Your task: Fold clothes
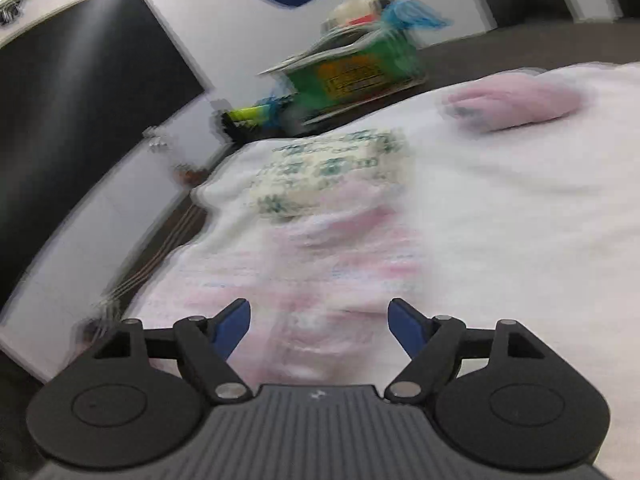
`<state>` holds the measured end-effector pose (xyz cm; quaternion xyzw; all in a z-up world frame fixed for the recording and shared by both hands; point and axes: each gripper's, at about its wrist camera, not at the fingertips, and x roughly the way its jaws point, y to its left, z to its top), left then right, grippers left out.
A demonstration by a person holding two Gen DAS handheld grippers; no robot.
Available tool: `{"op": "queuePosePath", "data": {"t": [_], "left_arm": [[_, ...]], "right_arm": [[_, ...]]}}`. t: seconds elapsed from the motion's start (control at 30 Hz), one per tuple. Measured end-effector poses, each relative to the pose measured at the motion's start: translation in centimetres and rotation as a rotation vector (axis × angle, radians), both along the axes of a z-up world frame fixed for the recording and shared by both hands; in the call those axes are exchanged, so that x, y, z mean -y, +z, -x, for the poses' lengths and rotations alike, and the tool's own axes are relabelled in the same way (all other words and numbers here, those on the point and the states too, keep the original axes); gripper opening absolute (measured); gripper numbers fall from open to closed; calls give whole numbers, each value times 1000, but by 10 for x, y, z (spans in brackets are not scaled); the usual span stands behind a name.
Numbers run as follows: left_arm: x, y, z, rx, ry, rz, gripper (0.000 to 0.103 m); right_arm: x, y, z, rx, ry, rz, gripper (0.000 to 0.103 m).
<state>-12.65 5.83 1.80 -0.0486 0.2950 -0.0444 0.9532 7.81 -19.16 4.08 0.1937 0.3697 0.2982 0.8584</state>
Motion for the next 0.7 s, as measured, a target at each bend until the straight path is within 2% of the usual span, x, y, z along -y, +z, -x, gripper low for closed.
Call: {"op": "queuePosePath", "data": {"t": [0.03, 0.07, 0.1, 0.13, 0.17, 0.2, 0.23, 0.3, 0.4, 0.47, 0.53, 0.57, 0.63, 0.7], "left_arm": [[0, -2, -3, -6, -9, 4, 32], [-1, -4, -8, -16, -19, 9, 15], [-3, -1, -14, -16, -31, 3, 3], [-6, 5, -20, -11, -44, -10, 2], [-8, 11, -26, -6, -57, -23, 2], [-11, 17, -32, -1, -71, -36, 2], [-14, 31, -36, 29, -70, -63, 2], [-20, 72, -40, 153, -55, -136, 1], [-22, 123, -24, 356, -52, -188, 2], [-17, 133, 2, 494, -69, -225, 2], [-9, 122, 28, 547, -143, -226, 3], [-3, 109, 39, 535, -180, -237, 3], [5, 66, 48, 408, -224, -274, 10], [2, 29, 53, 257, -259, -264, 11]], "right_arm": [[-11, -2, -6, -9, 37, -17, 83], [-21, -4, -13, -18, 75, -33, 84], [-31, -8, -21, -35, 96, -32, 83], [-38, -15, -33, -69, 83, 6, 63], [-44, -23, -45, -103, 74, 35, 8], [-48, -30, -55, -141, 74, 44, 3], [-49, -30, -61, -150, 65, 43, 1], [-35, -4, -51, -58, 13, -2, 1], [-4, 54, -20, 142, -52, -92, 0], [26, 92, 15, 304, -111, -120, 0], [63, 118, 63, 442, -166, -158, 0], [79, 123, 88, 477, -178, -155, 0], [100, 115, 134, 502, -203, -95, 1], [107, 86, 159, 401, -195, 15, 22]]}}
